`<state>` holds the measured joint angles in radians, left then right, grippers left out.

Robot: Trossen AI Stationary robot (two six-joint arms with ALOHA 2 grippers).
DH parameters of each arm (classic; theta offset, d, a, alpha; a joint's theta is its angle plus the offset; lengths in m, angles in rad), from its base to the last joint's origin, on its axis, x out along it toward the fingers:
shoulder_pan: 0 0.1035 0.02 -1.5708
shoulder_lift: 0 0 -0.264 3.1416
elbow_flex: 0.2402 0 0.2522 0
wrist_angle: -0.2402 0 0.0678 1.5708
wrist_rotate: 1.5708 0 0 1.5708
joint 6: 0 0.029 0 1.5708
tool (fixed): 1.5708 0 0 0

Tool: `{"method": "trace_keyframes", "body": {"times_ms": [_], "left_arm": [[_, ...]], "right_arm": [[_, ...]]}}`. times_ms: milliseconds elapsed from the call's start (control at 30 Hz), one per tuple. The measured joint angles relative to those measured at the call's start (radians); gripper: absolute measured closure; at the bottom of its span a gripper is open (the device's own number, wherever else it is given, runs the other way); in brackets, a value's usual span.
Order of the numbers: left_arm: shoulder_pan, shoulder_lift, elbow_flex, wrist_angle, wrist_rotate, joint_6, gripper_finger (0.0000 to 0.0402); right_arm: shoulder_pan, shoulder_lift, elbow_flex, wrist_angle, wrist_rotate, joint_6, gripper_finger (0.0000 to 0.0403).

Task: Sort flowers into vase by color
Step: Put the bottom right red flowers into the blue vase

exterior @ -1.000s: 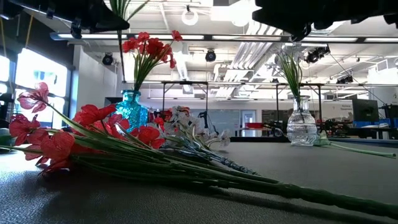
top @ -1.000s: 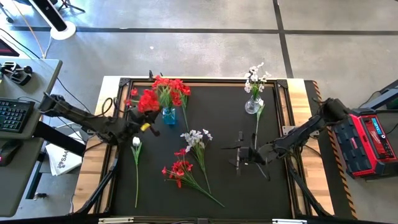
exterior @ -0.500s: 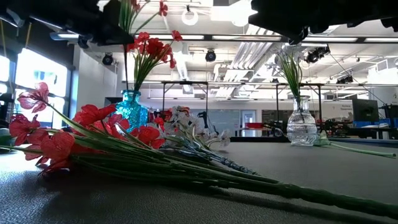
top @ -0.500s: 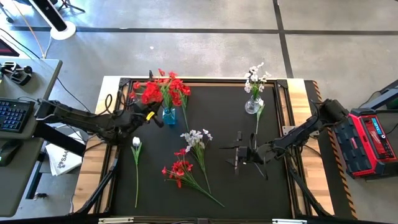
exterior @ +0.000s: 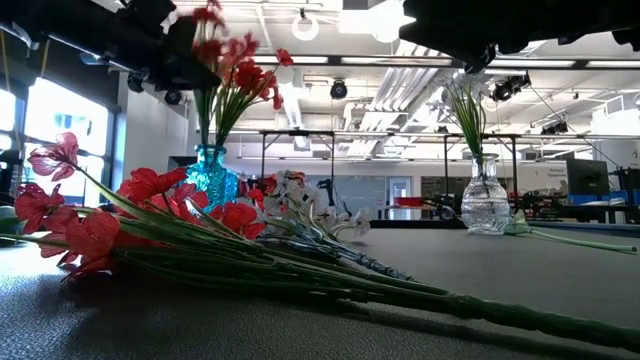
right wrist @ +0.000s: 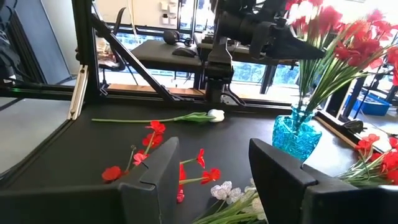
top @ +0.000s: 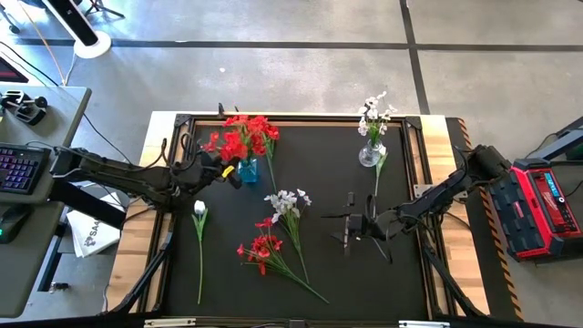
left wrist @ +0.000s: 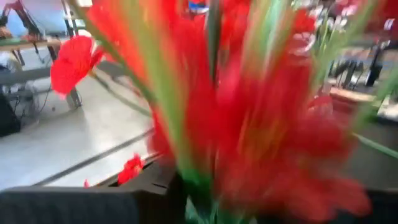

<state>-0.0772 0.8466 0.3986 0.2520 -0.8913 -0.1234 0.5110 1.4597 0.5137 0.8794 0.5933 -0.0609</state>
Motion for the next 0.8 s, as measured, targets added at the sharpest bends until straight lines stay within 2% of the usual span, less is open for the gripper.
{"method": "trace_keyframes", "body": {"times_ms": [233, 433, 600, 800], "left_arm": [[0.002, -0.065, 0.145, -0.463, 0.037, -0.192, 0.0222], [0.002, -0.082, 0.299, -0.758, 0.066, -0.242, 0.0203], [0.014, -0.082, 0.4, -0.885, 0.072, -0.238, 0.0191], [0.043, -0.082, 0.456, -0.899, 0.082, -0.17, 0.0188]], "right_arm": [[0.0, 0.0, 0.0, -0.006, -0.002, 0.009, 0.0238], [0.0, -0.001, 0.0, -0.006, -0.002, 0.01, 0.0238], [0.0, -0.001, 0.0, -0.006, -0.002, 0.02, 0.0238], [0.0, -0.001, 0.0, -0.007, -0.002, 0.019, 0.0238]]}}
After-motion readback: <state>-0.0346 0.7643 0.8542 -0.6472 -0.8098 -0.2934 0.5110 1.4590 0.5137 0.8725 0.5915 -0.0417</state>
